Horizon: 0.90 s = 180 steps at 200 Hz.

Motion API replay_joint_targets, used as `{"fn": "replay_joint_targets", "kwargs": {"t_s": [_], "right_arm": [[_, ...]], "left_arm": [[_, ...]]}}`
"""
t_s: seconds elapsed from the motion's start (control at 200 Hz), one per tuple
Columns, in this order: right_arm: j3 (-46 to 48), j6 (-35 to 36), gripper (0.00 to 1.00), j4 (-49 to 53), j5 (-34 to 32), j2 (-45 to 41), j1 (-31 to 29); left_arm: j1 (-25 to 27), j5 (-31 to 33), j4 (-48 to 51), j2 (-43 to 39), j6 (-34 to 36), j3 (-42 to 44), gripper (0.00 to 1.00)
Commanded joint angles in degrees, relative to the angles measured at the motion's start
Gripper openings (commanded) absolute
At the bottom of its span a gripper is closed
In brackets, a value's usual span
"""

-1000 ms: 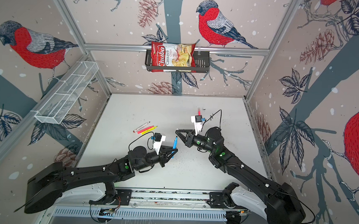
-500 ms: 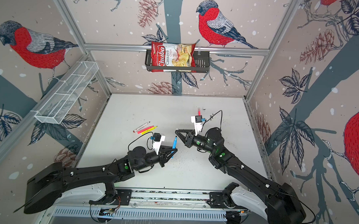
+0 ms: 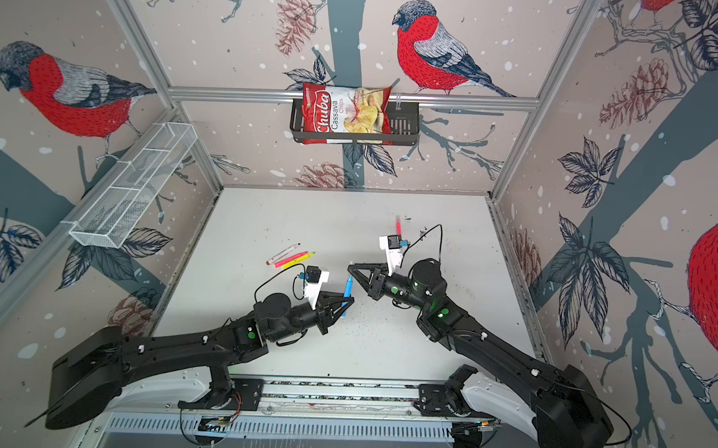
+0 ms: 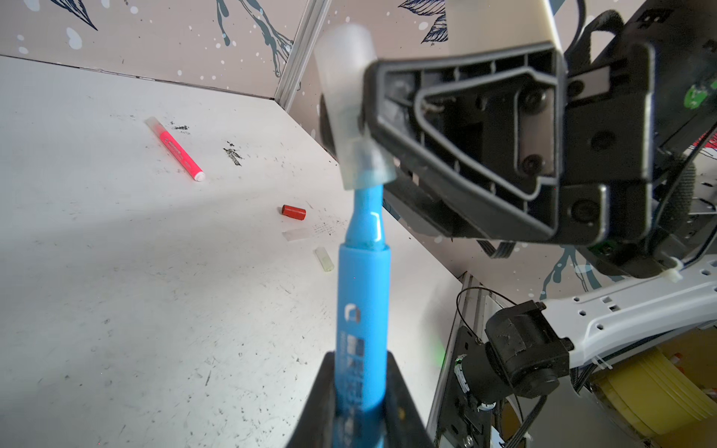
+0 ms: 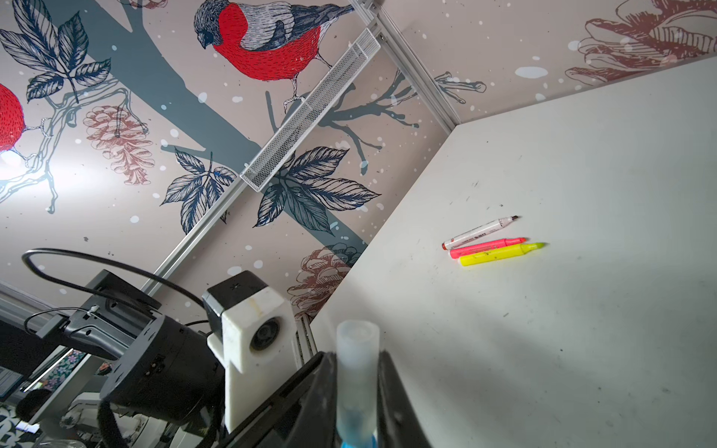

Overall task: Insert the pens into the pen caps
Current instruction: 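Lower the cap onto the blue marker tip held by the left gripper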

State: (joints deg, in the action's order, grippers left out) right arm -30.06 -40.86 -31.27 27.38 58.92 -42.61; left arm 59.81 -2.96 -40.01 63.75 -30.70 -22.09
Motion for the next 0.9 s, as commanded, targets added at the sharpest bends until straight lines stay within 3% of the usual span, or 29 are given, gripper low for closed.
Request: {"fn": "replay_joint_targets", "kwargs": {"t_s": [0.0, 0.45, 0.895], "right_arm": [[0.48, -0.64, 0.17, -2.46, 0.05, 0.06, -0.4], [2.9, -0.71, 0.18, -6.26, -0.32, 0.76, -1.94], [3.9, 0.32, 0.25, -10.7, 1.55, 1.47, -4.98]], "left_arm": [[0.04, 0.48, -3.36, -0.6, -0.11, 0.03, 0.03], [0.04, -0.35, -8.3, -2.13, -2.36, 0.89, 0.02], [-0.05, -1.44, -12.44, -6.37, -2.56, 0.65, 0.02]]}}
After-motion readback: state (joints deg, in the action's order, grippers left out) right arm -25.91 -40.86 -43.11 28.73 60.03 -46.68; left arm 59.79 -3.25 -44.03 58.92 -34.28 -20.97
